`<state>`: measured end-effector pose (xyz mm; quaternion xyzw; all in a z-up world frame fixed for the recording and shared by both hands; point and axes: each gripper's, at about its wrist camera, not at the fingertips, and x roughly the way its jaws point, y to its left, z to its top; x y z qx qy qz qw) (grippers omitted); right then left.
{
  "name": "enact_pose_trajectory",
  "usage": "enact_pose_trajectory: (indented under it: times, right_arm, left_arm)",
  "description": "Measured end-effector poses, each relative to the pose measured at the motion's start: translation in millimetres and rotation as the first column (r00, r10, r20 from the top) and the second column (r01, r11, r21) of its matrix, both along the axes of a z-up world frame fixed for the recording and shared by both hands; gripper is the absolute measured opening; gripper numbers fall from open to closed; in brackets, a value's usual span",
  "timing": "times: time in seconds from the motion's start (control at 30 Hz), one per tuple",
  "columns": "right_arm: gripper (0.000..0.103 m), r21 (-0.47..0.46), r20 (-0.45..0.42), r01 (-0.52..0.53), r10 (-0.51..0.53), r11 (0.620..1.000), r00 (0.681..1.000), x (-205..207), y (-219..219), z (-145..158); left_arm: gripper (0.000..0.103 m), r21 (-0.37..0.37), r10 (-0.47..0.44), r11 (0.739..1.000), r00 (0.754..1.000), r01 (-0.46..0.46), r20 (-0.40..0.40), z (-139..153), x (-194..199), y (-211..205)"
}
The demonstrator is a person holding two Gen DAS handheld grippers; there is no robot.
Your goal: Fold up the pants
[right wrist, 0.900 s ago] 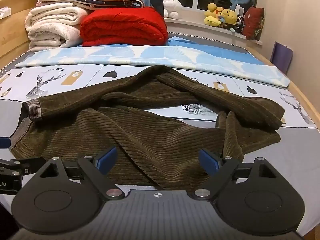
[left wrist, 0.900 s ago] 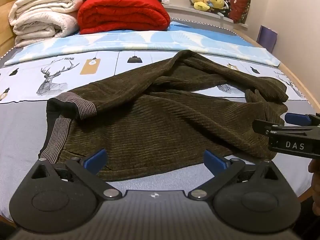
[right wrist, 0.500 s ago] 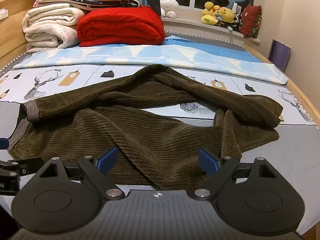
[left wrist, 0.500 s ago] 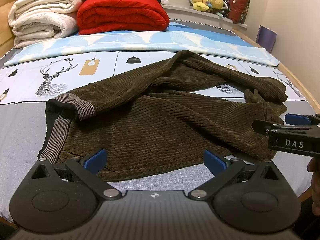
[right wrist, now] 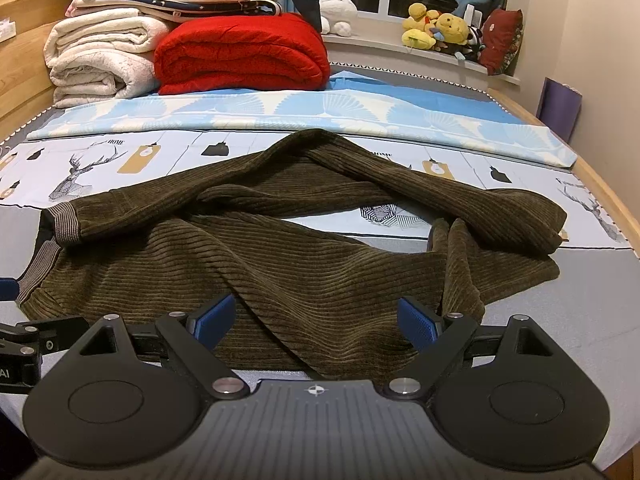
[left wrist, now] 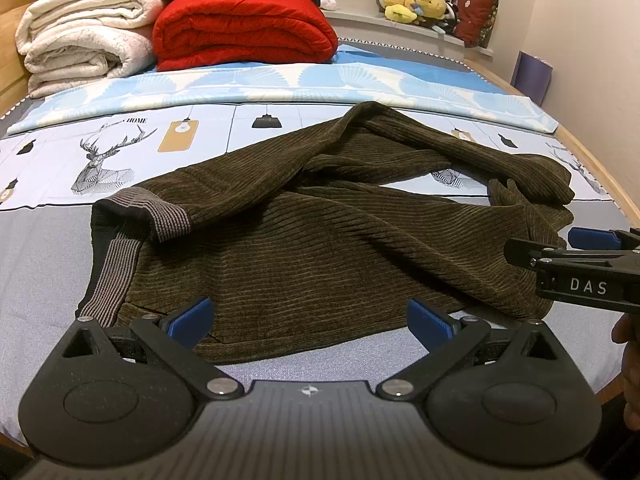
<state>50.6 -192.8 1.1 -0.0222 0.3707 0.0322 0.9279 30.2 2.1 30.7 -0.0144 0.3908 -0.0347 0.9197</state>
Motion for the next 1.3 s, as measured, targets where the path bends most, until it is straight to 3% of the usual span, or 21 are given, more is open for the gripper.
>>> enact_pose_trajectory:
  times: [0.4, 0.47, 0.5, 0.63, 0.7, 0.77, 0.87, 0.9, 0.93, 0.97, 1.03, 1.07, 1.13, 1.23, 1.27, 1.3]
  right_arm:
    - [0.089, 0.006, -0.004, -0.002, 0.002, 1.000, 1.000, -0.4, 1.7, 0.2]
    - [0.080, 0.011, 0.022, -0.001, 0.001, 1.000, 1.000, -1.0, -0.5, 1.5]
    - [0.076, 0.009, 0.039, 0.004, -0.004, 1.000, 0.999, -1.4, -1.9, 2.5]
    - [0.060, 0.079, 0.070, 0.077, -0.083, 0.994, 0.994, 1.2, -20.3, 10.5]
    - [0.058, 0.097, 0.078, 0.145, -0.152, 0.985, 0.985, 4.4, -37.3, 16.8]
    - [0.058, 0.106, 0.116, 0.216, -0.228, 0.971, 0.967, 9.7, -60.4, 25.8]
    - [0.058, 0.148, 0.157, 0.333, -0.355, 0.931, 0.922, 21.0, -110.1, 36.8]
    - [0.058, 0.164, 0.133, 0.374, -0.396, 0.913, 0.909, 26.9, -127.4, 35.4]
    - [0.058, 0.187, 0.098, 0.421, -0.443, 0.888, 0.891, 33.1, -146.5, 31.0]
    - [0.058, 0.217, 0.058, 0.467, -0.489, 0.857, 0.870, 38.7, -165.7, 24.4]
    - [0.058, 0.267, -0.038, 0.551, -0.563, 0.791, 0.826, 47.6, -200.4, 6.1]
    - [0.058, 0.272, -0.082, 0.590, -0.592, 0.760, 0.802, 51.3, -213.1, -5.1]
    - [0.058, 0.272, -0.139, 0.645, -0.634, 0.714, 0.760, 65.6, -230.5, -27.9]
    - [0.058, 0.276, -0.188, 0.696, -0.673, 0.662, 0.715, 81.6, -250.6, -53.4]
    - [0.058, 0.282, -0.218, 0.715, -0.683, 0.640, 0.697, 86.6, -257.6, -63.1]
    - [0.058, 0.297, -0.259, 0.733, -0.687, 0.613, 0.679, 95.9, -267.0, -74.0]
  left_arm:
    - [0.103, 0.002, 0.002, 1.000, 1.000, -0.002, 0.013, -2.0, 0.7, -0.1]
    - [0.101, 0.007, 0.000, 1.000, 0.998, -0.001, 0.060, 1.0, -1.3, 1.0]
    - [0.094, 0.011, -0.005, 1.000, 0.996, 0.004, 0.091, 2.6, -1.6, 2.1]
    - [0.036, 0.035, -0.088, 0.996, 0.989, 0.085, 0.117, 18.3, 12.4, 14.0]
    - [0.023, 0.080, -0.112, 0.992, 0.983, 0.101, 0.147, 32.0, 26.2, 30.4]
    - [0.022, 0.098, -0.118, 0.990, 0.979, 0.102, 0.167, 41.5, 42.8, 52.6]
    - [0.022, 0.081, -0.072, 0.995, 0.983, 0.059, 0.171, 33.7, 66.5, 95.7]
    - [0.022, 0.066, -0.027, 0.998, 0.988, 0.017, 0.150, 22.2, 73.8, 112.1]
    - [0.022, 0.036, 0.048, 0.998, 0.996, -0.051, 0.071, 8.1, 84.4, 128.7]
    - [0.022, -0.027, 0.125, 0.992, 0.992, -0.125, -0.023, -0.7, 96.9, 146.4]
    - [0.022, -0.190, 0.228, 0.951, 0.968, -0.245, -0.106, -11.0, 108.3, 179.3]
    - [0.022, -0.215, 0.256, 0.936, 0.957, -0.280, -0.135, -15.4, 112.2, 188.5]
    - [0.023, -0.198, 0.295, 0.922, 0.935, -0.333, -0.196, -25.7, 120.3, 196.0]
    - [0.029, -0.147, 0.296, 0.926, 0.909, -0.349, -0.294, -44.2, 135.0, 203.0]
    - [0.032, -0.133, 0.287, 0.931, 0.907, -0.340, -0.309, -48.3, 137.7, 201.0]
    - [0.044, -0.111, 0.281, 0.938, 0.907, -0.329, -0.314, -52.1, 137.5, 199.4]
